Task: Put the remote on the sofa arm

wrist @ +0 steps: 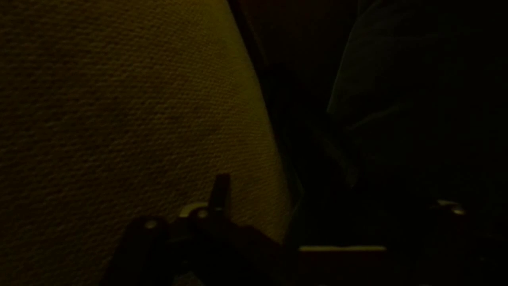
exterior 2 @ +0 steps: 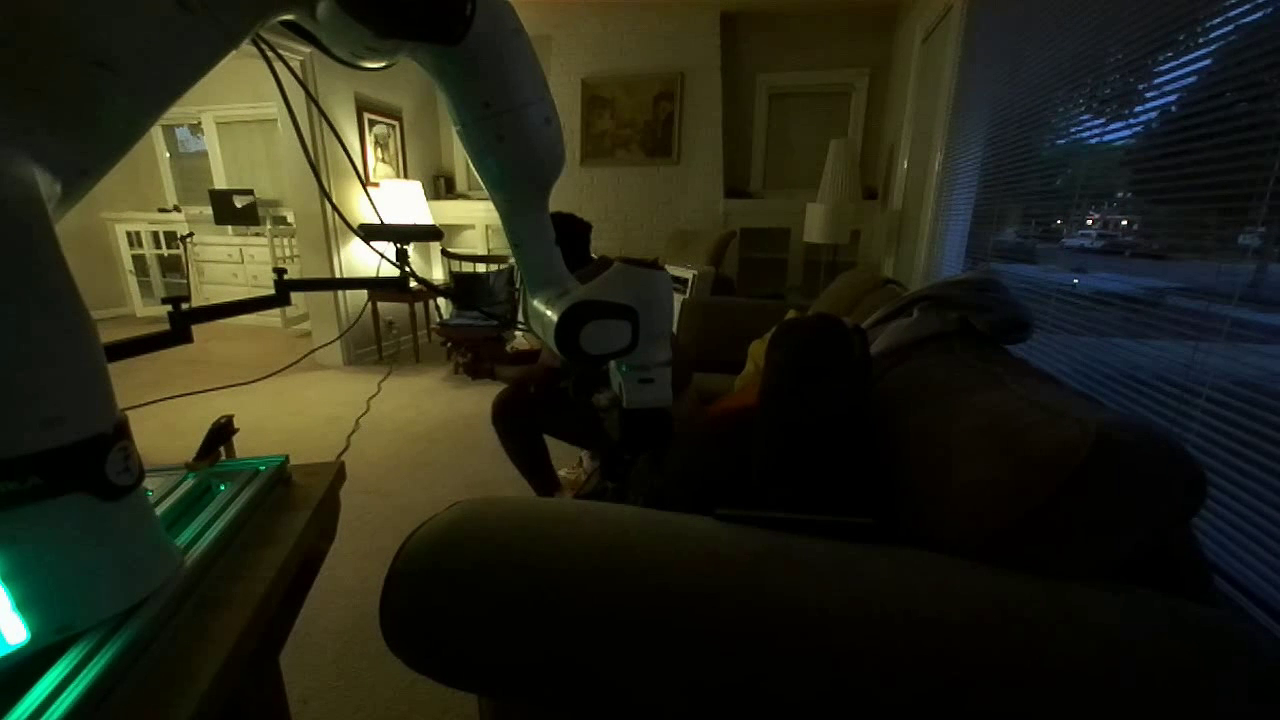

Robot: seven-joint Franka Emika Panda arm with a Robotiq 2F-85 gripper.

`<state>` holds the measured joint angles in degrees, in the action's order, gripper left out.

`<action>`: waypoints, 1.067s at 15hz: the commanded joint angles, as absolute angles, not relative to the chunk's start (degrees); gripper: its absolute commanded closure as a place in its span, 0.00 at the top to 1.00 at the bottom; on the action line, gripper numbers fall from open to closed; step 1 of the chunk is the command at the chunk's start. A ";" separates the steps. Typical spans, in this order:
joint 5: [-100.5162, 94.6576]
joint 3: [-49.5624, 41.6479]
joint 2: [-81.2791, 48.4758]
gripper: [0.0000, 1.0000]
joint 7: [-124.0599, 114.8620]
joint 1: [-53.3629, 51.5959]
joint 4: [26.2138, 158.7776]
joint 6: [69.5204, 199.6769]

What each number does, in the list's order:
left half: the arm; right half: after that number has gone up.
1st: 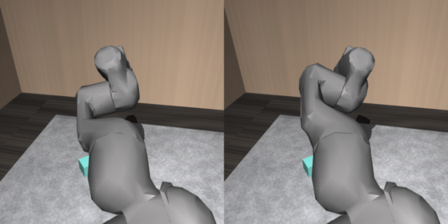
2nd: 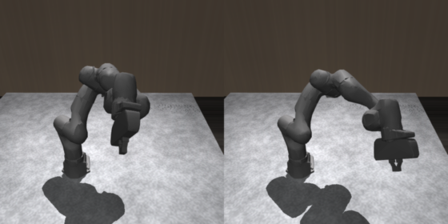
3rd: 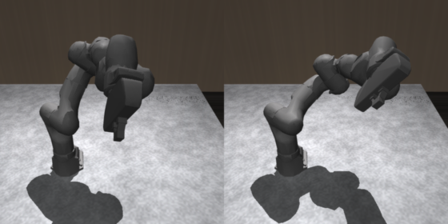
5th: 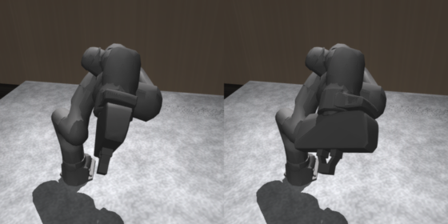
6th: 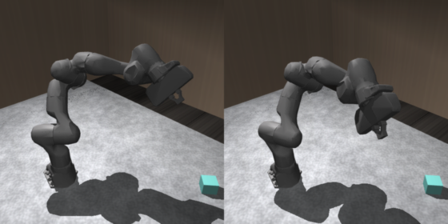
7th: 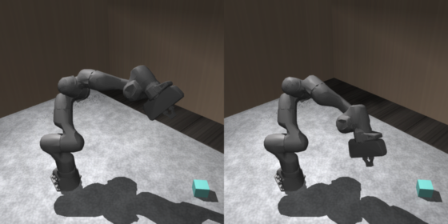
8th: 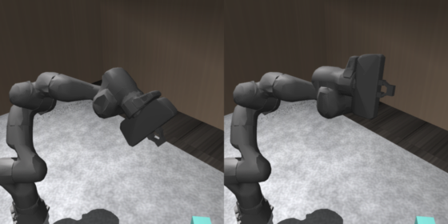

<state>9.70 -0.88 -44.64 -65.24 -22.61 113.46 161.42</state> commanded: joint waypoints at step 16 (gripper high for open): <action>8.66 -2.62 -47.16 0.00 -64.59 -24.26 110.30 160.84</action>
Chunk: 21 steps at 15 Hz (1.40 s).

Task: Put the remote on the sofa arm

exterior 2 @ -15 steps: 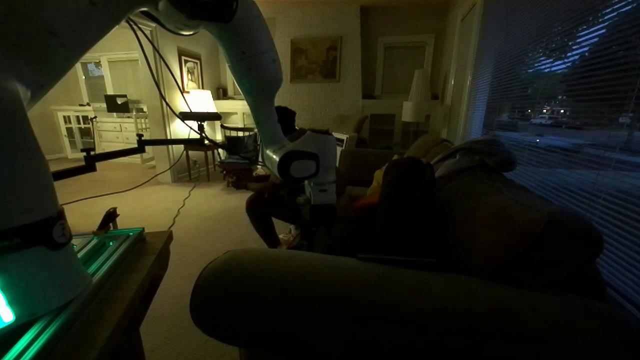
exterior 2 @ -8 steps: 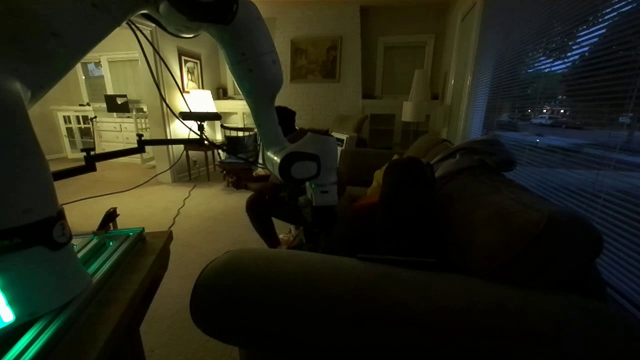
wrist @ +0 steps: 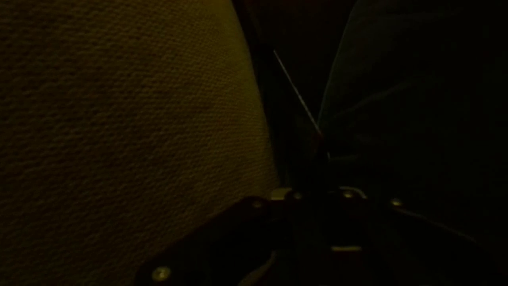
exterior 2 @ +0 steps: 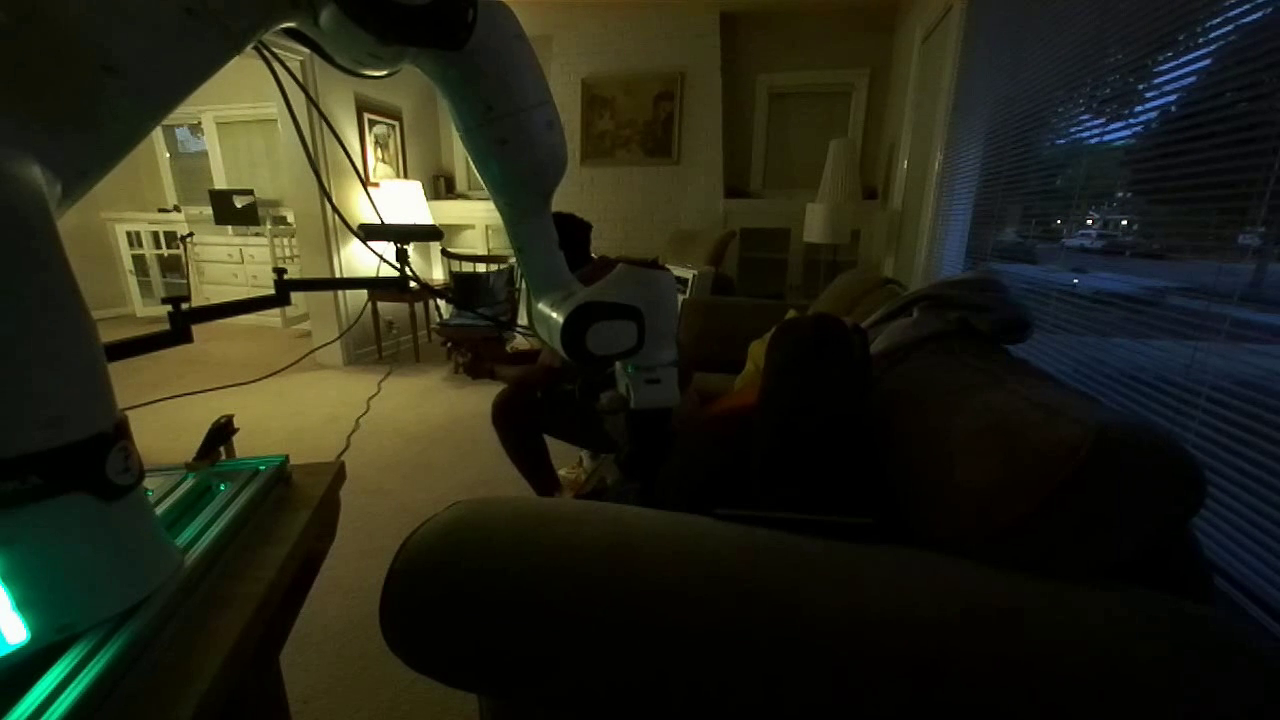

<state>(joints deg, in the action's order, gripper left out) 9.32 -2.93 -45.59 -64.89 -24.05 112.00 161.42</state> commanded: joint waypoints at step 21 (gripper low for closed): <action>8.15 -2.02 -50.11 0.75 -56.27 -23.90 109.24 161.45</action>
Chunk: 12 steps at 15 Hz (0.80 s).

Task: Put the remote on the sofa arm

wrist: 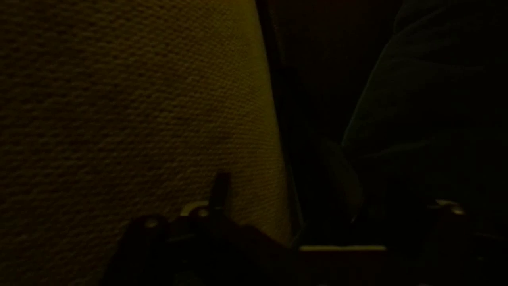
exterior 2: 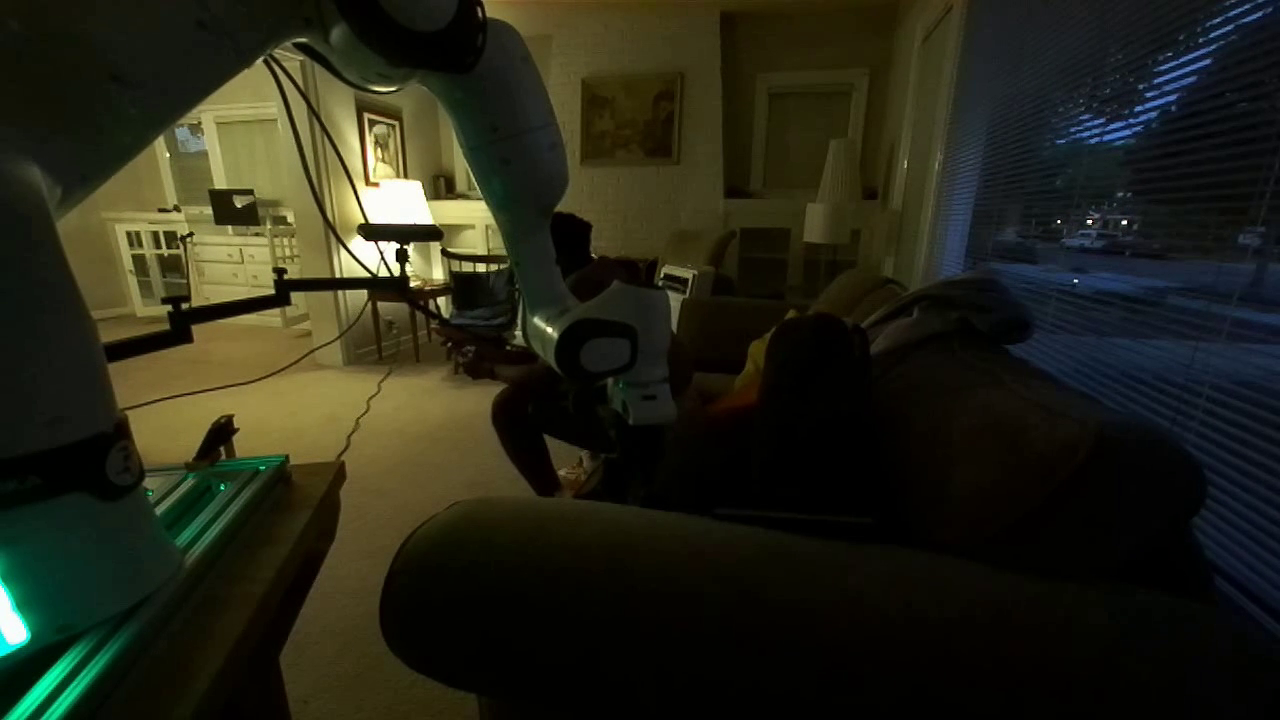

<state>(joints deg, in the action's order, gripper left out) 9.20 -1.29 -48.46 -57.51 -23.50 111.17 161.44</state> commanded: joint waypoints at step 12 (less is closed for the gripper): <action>7.30 -3.96 -50.88 0.64 -53.97 -25.53 107.88 161.39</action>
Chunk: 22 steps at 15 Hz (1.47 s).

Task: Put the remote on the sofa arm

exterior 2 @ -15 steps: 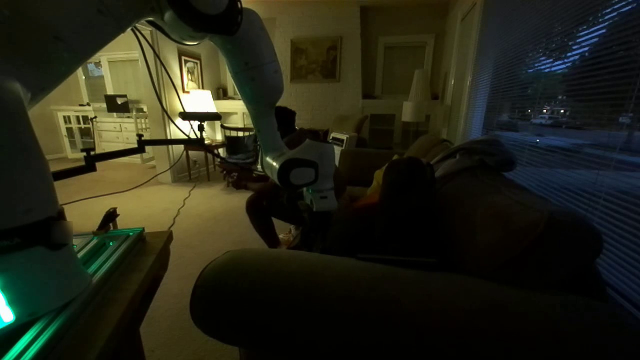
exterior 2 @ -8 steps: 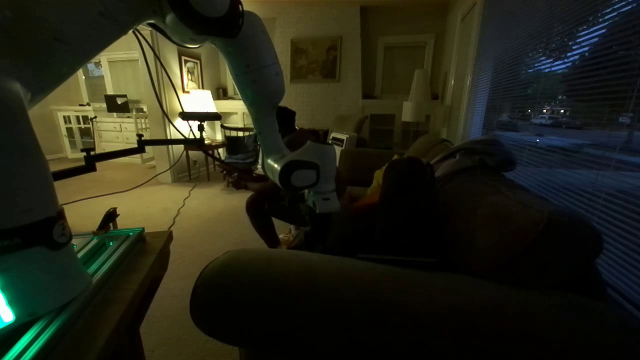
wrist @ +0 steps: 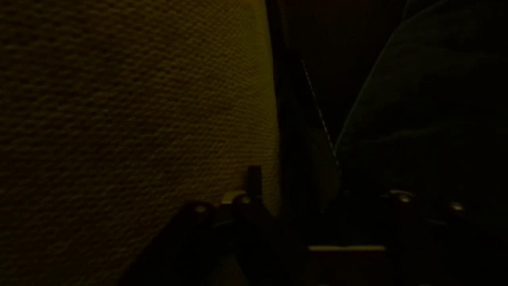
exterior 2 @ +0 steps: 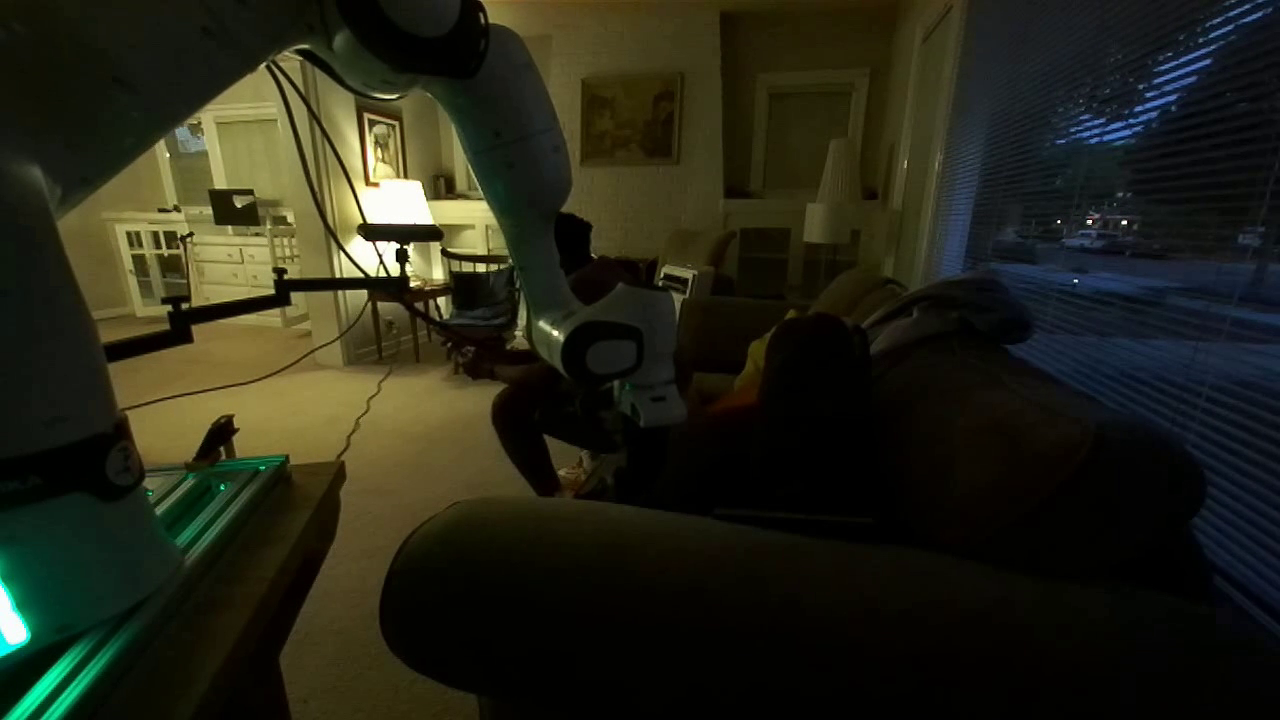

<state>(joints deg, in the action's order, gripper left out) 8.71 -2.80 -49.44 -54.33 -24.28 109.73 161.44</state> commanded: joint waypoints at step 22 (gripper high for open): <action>15.74 7.14 -21.92 0.07 -48.60 -13.70 124.60 147.84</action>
